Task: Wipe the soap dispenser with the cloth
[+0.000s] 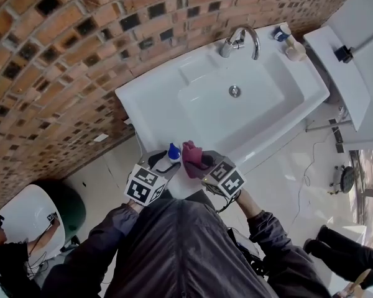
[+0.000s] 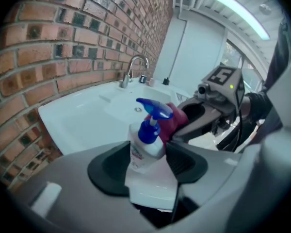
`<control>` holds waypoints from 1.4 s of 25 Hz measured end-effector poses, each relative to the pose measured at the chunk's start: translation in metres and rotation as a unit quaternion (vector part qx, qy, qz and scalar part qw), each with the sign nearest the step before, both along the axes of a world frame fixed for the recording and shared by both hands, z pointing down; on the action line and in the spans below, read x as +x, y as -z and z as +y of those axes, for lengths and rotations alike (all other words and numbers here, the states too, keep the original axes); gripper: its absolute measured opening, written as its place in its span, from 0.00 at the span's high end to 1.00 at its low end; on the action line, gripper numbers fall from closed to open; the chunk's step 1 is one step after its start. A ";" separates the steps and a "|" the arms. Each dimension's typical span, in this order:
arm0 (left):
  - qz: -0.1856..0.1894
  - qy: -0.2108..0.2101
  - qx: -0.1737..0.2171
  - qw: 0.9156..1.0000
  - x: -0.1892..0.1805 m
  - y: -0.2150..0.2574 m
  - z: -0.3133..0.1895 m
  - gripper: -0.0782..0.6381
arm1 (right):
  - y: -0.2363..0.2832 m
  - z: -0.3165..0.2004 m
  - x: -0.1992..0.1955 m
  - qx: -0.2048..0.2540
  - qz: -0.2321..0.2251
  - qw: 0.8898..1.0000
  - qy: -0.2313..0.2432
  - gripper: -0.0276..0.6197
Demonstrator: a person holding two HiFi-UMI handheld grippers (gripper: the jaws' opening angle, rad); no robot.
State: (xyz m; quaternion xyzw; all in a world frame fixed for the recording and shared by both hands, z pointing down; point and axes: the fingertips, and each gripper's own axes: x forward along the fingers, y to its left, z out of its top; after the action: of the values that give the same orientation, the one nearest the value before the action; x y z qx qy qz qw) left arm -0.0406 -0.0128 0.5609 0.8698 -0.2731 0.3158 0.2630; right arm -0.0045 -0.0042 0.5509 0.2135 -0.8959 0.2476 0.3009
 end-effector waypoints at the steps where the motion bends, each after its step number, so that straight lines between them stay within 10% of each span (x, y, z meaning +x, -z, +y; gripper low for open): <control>1: 0.000 -0.002 0.000 1.000 0.001 0.000 0.001 0.56 | 0.006 -0.007 0.001 -0.013 -0.026 0.999 -0.016 0.85; 6: -0.005 -0.007 0.002 1.000 0.002 -0.001 0.001 0.58 | 0.006 -0.025 -0.005 -0.089 -0.112 0.987 -0.071 0.85; 14: -0.014 -0.014 0.002 1.000 0.001 -0.002 0.000 0.59 | -0.075 -0.014 -0.007 -0.179 -0.048 0.979 -0.080 0.85; 22: -0.057 -0.050 0.012 0.997 -0.001 -0.002 0.000 0.59 | -0.077 -0.010 -0.010 -0.122 0.023 0.992 -0.039 0.85; 35: -0.124 -0.055 0.052 0.989 0.002 -0.019 -0.004 0.58 | -0.030 0.000 0.006 -0.065 0.016 0.997 -0.034 0.85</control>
State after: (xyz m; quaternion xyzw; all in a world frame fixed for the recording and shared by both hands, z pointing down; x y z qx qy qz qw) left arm -0.0385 -0.0166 0.5794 0.8499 -0.2715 0.4207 0.1643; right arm 0.0010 -0.0042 0.5810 0.2274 -0.8651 0.3125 0.3196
